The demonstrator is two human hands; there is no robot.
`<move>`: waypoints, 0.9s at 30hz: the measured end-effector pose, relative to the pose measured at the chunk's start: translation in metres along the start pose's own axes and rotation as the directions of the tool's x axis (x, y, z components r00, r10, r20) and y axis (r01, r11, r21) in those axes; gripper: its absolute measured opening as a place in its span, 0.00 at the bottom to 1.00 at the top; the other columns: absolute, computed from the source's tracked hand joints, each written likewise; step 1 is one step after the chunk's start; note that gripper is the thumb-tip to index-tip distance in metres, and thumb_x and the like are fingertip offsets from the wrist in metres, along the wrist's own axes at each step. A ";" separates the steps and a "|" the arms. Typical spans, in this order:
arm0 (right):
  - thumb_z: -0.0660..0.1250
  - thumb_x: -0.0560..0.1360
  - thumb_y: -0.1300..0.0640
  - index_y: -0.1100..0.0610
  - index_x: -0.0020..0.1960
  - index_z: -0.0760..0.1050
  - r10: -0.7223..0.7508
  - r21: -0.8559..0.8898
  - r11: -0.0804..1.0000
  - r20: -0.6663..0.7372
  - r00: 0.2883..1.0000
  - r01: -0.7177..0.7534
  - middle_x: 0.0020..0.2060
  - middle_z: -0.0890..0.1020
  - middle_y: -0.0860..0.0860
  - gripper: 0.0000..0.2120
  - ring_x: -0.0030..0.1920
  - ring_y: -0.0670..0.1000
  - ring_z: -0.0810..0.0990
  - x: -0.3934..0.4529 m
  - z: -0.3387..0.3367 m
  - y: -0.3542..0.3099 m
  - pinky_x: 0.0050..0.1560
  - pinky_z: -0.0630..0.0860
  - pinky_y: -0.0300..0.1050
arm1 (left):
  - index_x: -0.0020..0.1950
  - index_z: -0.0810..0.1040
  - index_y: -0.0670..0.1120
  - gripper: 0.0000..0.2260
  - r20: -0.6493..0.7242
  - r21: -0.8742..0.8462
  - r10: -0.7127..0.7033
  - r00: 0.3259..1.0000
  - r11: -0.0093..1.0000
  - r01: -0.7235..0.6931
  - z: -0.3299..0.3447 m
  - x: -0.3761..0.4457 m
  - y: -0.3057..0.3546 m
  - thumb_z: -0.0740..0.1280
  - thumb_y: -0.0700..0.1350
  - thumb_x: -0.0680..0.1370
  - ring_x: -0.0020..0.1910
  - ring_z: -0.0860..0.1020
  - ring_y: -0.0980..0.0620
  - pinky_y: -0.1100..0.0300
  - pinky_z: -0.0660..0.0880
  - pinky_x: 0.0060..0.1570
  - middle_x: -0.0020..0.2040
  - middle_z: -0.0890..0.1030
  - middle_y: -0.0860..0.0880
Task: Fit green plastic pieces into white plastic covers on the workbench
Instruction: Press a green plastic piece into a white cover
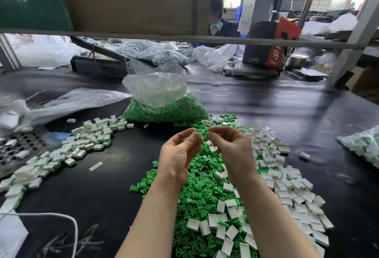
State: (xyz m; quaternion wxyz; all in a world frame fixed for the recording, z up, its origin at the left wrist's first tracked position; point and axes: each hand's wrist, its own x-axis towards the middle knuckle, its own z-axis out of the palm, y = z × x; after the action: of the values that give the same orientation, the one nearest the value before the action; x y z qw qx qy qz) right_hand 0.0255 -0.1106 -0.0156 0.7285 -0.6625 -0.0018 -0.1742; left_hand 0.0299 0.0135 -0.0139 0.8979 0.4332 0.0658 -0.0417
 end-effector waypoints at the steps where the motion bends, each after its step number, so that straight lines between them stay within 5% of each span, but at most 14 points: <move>1: 0.74 0.72 0.64 0.58 0.45 0.83 -0.003 -0.001 1.000 -0.004 1.000 0.003 0.34 0.84 0.46 0.03 0.33 0.39 0.79 0.000 0.001 0.000 0.35 0.73 0.31 | 0.50 0.80 0.41 0.13 -0.001 0.013 0.001 1.000 1.000 -0.001 0.000 0.000 0.000 0.72 0.38 0.66 0.36 0.84 0.55 0.66 0.79 0.36 0.37 0.85 0.48; 27: 0.75 0.71 0.63 0.55 0.42 0.82 -0.027 -0.052 0.998 -0.071 0.997 0.024 0.36 0.84 0.49 0.05 0.38 0.45 0.82 -0.006 0.007 -0.002 0.42 0.78 0.37 | 0.47 0.81 0.40 0.05 0.004 0.124 0.134 0.991 0.983 -0.133 -0.003 0.001 -0.003 0.72 0.36 0.72 0.39 0.85 0.51 0.64 0.79 0.37 0.40 0.86 0.44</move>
State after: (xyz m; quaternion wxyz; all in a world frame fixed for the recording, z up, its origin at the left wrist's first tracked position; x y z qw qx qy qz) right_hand 0.0206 -0.1025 -0.0142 0.7086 -0.6742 0.0202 -0.2070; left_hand 0.0300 0.0142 -0.0181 0.8699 0.4917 0.0359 0.0155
